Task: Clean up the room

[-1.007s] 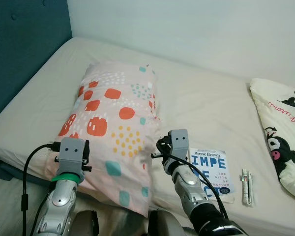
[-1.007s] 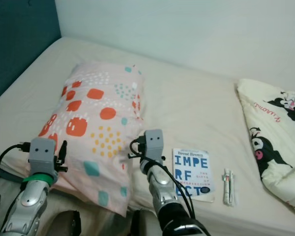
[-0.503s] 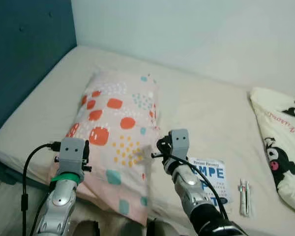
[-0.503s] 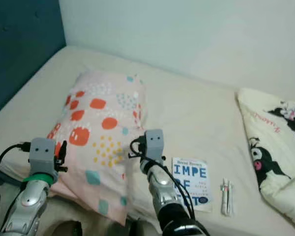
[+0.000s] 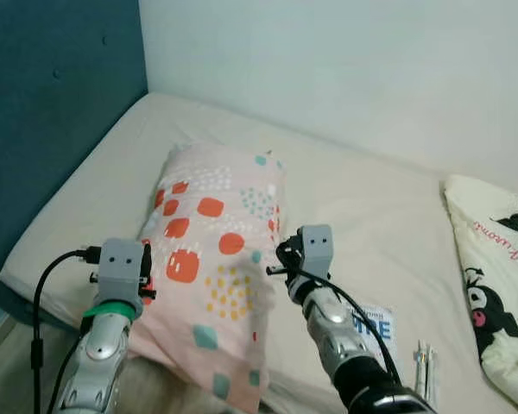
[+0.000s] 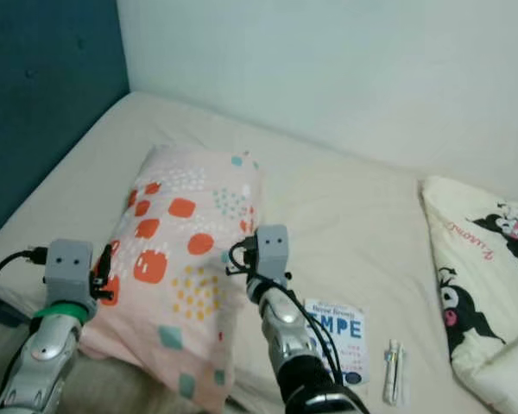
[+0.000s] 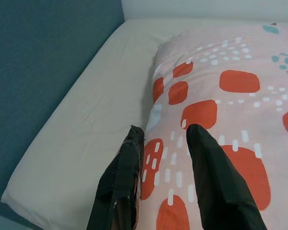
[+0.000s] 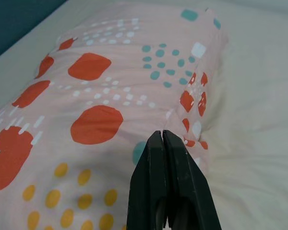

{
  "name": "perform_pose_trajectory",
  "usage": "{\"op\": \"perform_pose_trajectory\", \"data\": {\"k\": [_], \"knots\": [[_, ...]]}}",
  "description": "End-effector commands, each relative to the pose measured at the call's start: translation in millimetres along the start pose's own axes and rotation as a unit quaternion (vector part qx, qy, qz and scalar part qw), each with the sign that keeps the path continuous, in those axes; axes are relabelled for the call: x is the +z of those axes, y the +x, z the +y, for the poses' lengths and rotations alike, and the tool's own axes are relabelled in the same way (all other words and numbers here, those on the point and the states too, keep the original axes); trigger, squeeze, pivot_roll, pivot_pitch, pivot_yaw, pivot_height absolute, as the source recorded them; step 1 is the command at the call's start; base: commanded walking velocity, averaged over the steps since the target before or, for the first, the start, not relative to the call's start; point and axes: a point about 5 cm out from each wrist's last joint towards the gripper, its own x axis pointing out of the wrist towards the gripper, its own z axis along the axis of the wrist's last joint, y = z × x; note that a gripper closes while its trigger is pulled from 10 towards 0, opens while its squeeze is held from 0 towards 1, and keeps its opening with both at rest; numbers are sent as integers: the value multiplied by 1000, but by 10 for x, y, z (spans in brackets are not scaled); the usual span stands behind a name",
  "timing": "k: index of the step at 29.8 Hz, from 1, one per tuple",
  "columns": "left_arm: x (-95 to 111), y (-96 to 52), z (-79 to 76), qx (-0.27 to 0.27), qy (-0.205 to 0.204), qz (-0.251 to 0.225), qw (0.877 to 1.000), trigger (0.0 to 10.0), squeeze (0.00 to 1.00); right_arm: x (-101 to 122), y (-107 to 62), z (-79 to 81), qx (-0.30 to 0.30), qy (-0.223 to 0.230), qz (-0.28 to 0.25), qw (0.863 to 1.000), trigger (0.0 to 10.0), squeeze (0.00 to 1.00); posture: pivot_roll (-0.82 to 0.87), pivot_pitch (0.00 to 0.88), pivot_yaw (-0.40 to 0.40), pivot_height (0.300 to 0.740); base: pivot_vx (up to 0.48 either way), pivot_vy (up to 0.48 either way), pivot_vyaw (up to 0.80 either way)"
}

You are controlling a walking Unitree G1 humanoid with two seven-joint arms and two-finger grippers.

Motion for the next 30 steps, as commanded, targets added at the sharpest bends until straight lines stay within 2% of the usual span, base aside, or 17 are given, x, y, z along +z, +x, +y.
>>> {"op": "perform_pose_trajectory", "data": {"k": [1,11,22,30], "knots": [[-64,-35,-37,-12,1,19,1000,10000,0,-110,-31,-43,-13,6,30,999,10000,0,99,20,-93,740,0,0,0],[-46,-15,-34,-11,3,23,1000,10000,0,-98,-21,-105,-20,16,36,999,10000,0,100,26,-87,740,0,0,0],[-25,-19,-47,-19,-1,22,1000,10000,0,-122,-12,-77,-19,21,50,998,10000,0,102,28,-88,740,0,0,0],[-47,-25,-19,-12,-1,29,1000,10000,0,-128,-6,-72,-13,14,58,998,10000,0,101,26,-93,740,0,0,-800]]}}
